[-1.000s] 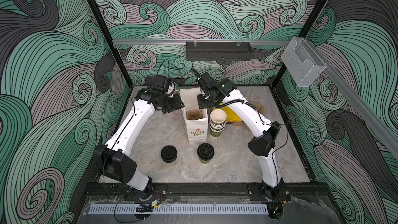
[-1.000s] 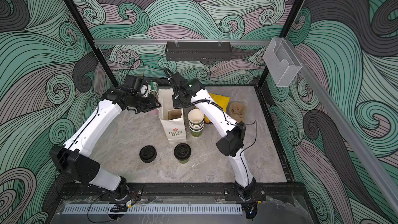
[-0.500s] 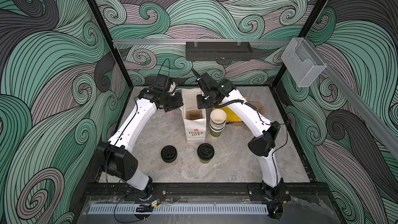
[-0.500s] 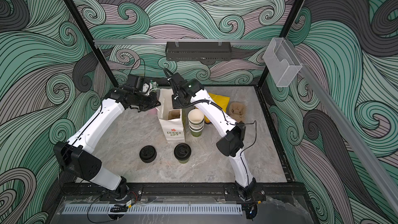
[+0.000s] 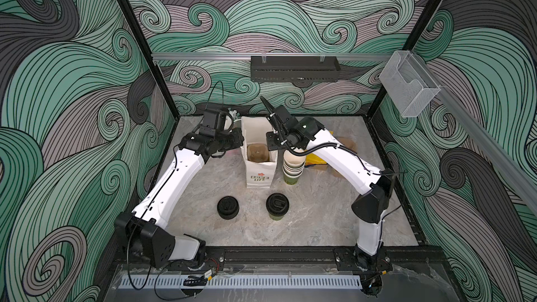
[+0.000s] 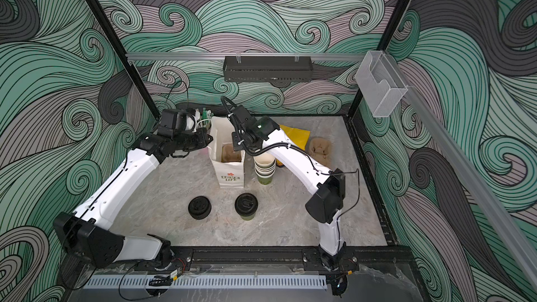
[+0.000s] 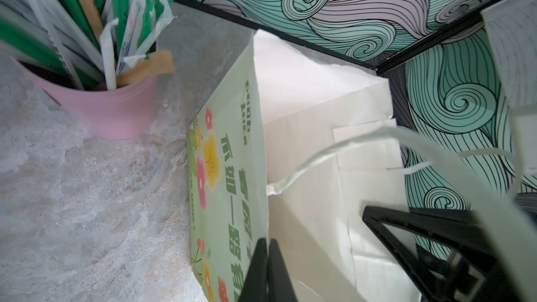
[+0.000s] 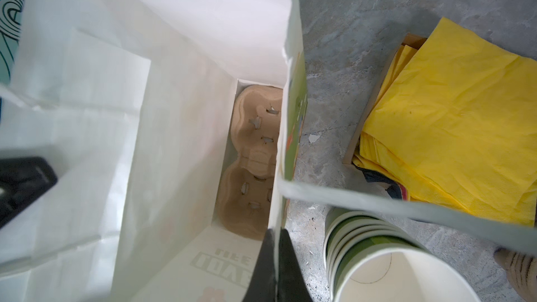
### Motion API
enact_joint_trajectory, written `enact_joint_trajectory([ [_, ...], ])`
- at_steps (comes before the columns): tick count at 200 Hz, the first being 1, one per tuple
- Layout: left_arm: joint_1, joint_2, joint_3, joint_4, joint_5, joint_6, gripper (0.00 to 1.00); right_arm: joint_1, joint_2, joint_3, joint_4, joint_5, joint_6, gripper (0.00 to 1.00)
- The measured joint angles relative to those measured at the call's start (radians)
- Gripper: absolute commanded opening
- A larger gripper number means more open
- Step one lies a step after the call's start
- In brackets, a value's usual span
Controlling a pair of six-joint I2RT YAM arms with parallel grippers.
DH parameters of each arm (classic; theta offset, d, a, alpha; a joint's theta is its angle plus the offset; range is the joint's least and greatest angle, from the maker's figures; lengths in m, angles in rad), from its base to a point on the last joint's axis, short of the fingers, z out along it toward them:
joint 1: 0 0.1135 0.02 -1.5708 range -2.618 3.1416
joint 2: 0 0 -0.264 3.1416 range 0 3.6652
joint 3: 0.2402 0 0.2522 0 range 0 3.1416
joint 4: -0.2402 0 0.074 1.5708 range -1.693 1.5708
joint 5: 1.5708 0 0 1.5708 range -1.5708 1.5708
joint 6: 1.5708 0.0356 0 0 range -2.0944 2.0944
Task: Pack a coffee takeout order
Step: Shake the takeout bag at the center of the table.
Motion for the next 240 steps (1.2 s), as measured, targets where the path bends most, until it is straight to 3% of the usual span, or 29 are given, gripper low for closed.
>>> enact_joint_trajectory([
  [57,-0.009,-0.105,-0.200,0.263,0.064,0.095,0.00,0.045,-0.124,-0.217,0.220,0.078,-0.051,0.00],
  [124,-0.012,-0.130,-0.232,0.310,0.103,0.135,0.00,0.054,-0.164,-0.277,0.261,0.108,-0.055,0.00],
  [156,-0.012,-0.113,-0.193,0.241,0.100,0.112,0.00,0.054,-0.137,-0.188,0.172,0.097,-0.020,0.00],
  [187,-0.012,-0.068,-0.114,0.168,0.097,0.085,0.07,0.054,-0.080,-0.043,0.059,0.072,0.027,0.00],
  [240,-0.012,-0.065,-0.110,0.112,0.097,0.031,0.12,0.047,0.008,0.083,-0.095,0.023,0.067,0.00],
])
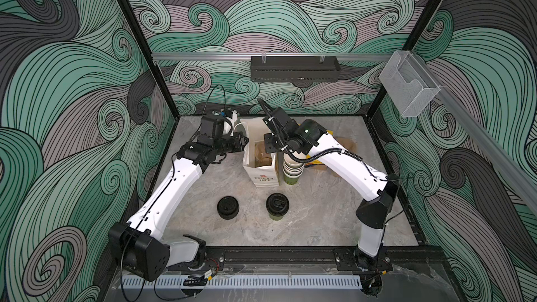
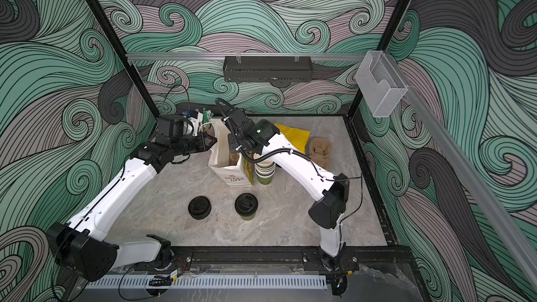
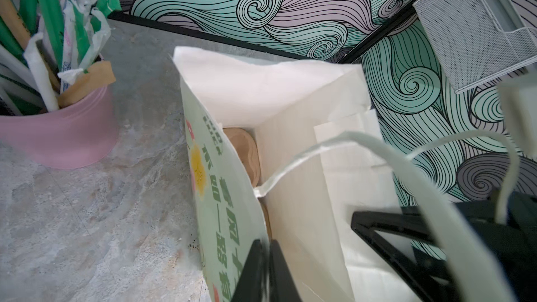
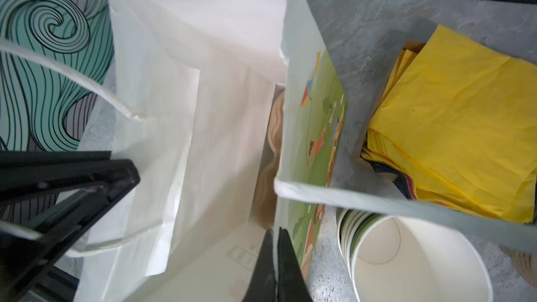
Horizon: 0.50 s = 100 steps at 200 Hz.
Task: Pack a coffee takeout order
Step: Shake the takeout bag at the center of the table.
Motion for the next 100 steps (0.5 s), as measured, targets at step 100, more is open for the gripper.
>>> enact_joint_trajectory([
  [100,0.024,-0.012,-0.003,-0.012,0.009,-0.052,0.49,-0.030,0.047,0.085,-0.116,-0.048,0.024,0.20],
])
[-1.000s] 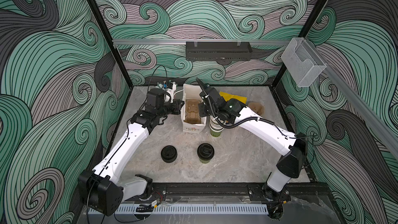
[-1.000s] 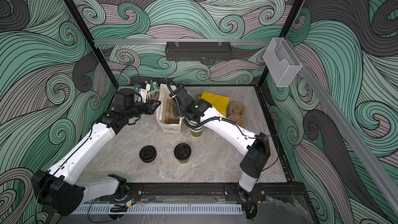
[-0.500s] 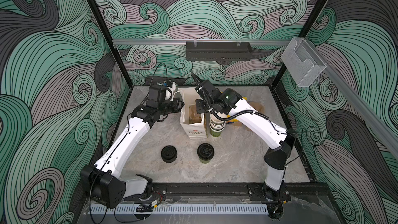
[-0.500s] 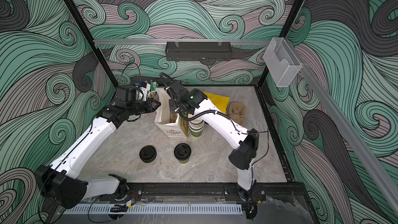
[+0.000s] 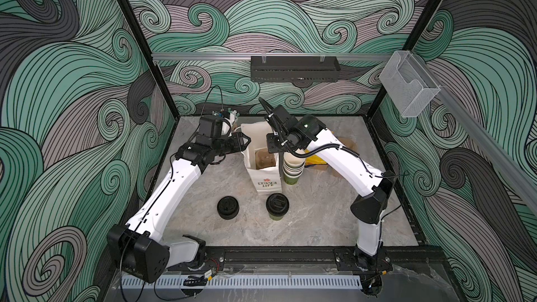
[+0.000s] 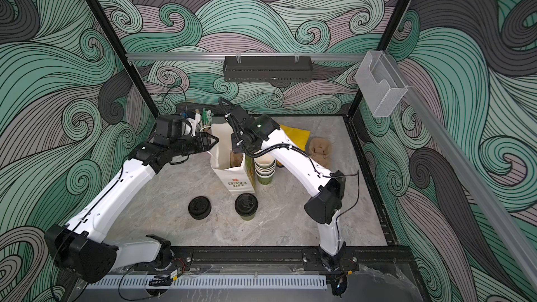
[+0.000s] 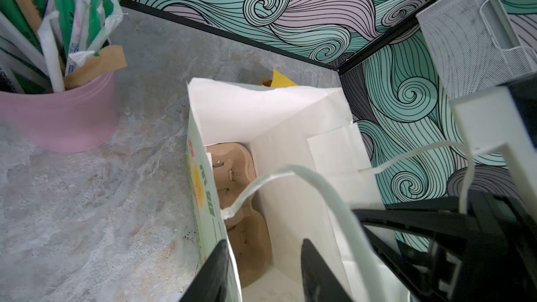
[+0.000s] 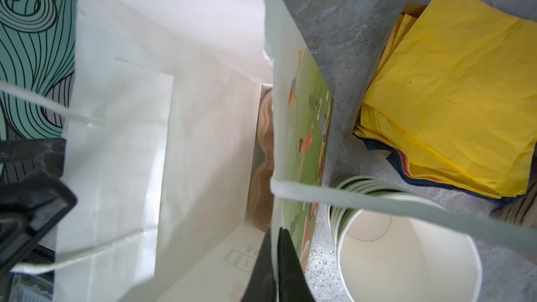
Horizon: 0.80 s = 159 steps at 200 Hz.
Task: Pack a coffee takeout order
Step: Shake the takeout bag at the center of the table.
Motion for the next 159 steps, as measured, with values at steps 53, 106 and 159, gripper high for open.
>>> enact_joint_trajectory([
  [53,0.036,-0.011,0.014,-0.013,0.040,0.011,0.72,0.000,0.010,0.051,-0.037,0.004,0.010,0.60],
  [106,0.065,-0.019,0.046,-0.023,0.099,0.007,0.78,0.000,0.005,0.094,-0.068,-0.002,0.007,0.90],
  [159,0.075,-0.028,0.046,-0.022,0.114,-0.024,0.76,0.001,-0.066,0.092,-0.084,-0.022,0.002,0.99],
])
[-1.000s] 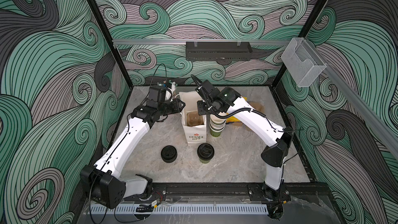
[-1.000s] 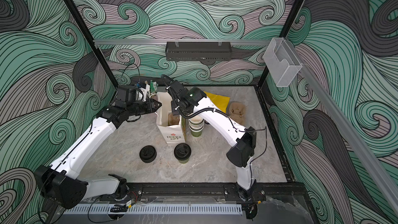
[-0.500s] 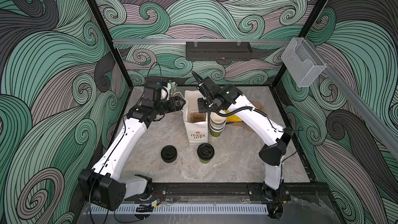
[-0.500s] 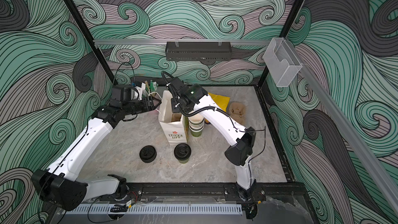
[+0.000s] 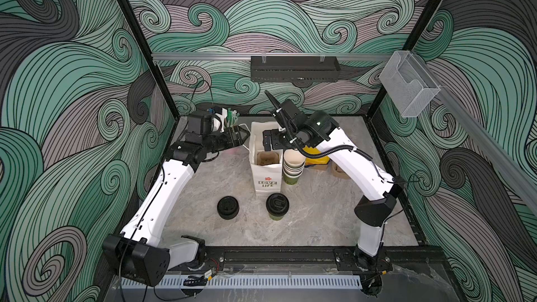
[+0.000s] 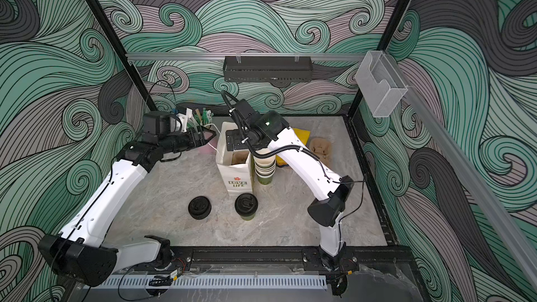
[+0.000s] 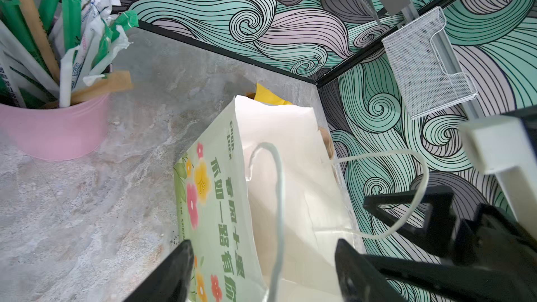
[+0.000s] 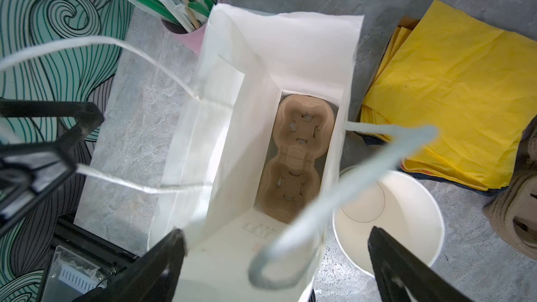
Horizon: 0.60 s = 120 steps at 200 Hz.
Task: Pack a coffee takeout order
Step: Shake the takeout bag at the center of the table.
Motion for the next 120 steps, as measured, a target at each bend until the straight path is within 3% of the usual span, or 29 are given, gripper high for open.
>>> enact_joint_trajectory([
  [51,0.002,0.006,0.000,0.007,-0.010,-0.030,0.52,0.015,-0.128,-0.009,-0.058,0.022,0.022,0.90],
  [92,0.006,0.017,0.000,0.014,-0.014,-0.047,0.26,0.061,-0.086,-0.012,-0.134,0.052,0.069,0.71],
  [120,0.006,0.017,0.000,0.024,-0.014,-0.060,0.13,0.081,-0.030,-0.012,-0.156,0.070,0.092,0.54],
])
